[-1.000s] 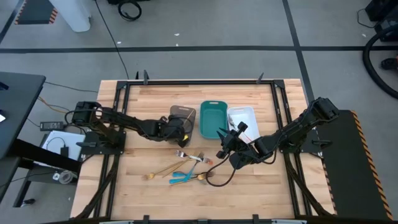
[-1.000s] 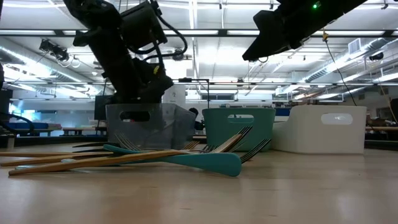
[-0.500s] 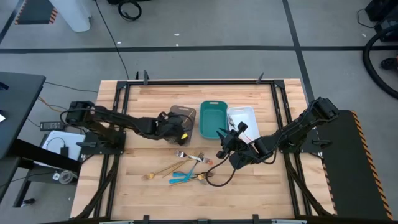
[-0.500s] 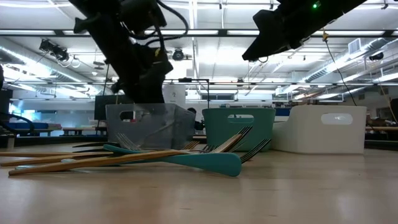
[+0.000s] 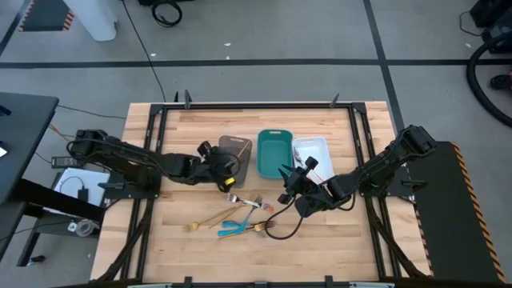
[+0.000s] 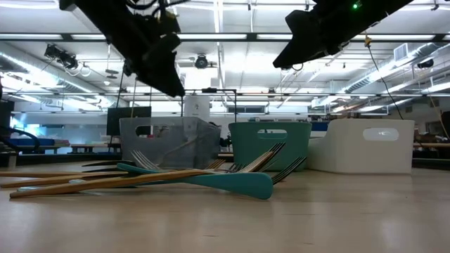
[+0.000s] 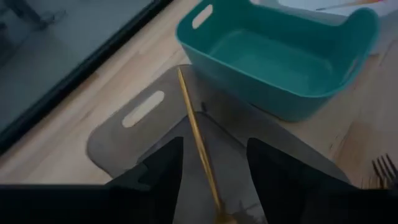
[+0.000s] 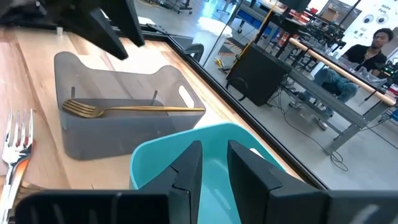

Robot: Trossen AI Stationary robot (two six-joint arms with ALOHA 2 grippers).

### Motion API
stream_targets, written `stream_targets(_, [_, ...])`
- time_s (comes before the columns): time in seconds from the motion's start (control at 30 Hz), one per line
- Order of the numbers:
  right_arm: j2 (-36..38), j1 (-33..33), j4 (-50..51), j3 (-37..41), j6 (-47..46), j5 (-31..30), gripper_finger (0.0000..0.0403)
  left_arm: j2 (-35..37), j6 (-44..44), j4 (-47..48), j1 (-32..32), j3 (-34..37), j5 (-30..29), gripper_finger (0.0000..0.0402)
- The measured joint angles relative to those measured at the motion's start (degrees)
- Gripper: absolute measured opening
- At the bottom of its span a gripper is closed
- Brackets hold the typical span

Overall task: Sort silverware by color (type)
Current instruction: Put the blue fork into the green bin

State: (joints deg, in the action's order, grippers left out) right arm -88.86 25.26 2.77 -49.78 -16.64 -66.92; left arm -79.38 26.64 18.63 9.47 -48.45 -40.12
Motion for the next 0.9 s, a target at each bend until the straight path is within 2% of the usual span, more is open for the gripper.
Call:
stream_targets(0.13, [0.0, -0.17, -1.09, 0.02, 1.21, 0.08, 0.0083, 0.96, -4.41, -0.93, 2.17, -0.02, -0.92, 0.0188])
stream_targets(0.27, [0.0, -0.89, -3.29, 0.02, 3.52, 2.12, 0.0083, 1.63, -13.67, -2.27, 4.79, -0.02, -0.95, 0.0188])
stream_targets(0.37, [0.0, -1.82, -5.43, 0.02, 6.12, 6.26, 0.0083, 1.56, -20.21, -2.27, 6.98, -0.01, 0.34, 0.0188])
stream_targets(0.47, [0.0, -2.75, -6.87, 0.02, 8.2, 12.89, 0.0083, 1.56, -24.27, -1.68, 8.88, -0.02, 3.81, 0.0188])
stream_targets(0.63, [0.0, -4.04, -8.17, 0.03, 8.44, 21.05, 0.0083, 1.56, -25.87, 2.26, 12.12, 0.07, 5.68, 0.0188])
stream_targets(0.9, [0.0, -4.9, -10.97, 0.04, 7.56, 23.13, 0.0083, 1.54, -26.04, 9.42, 15.54, 0.13, 4.7, 0.0188])
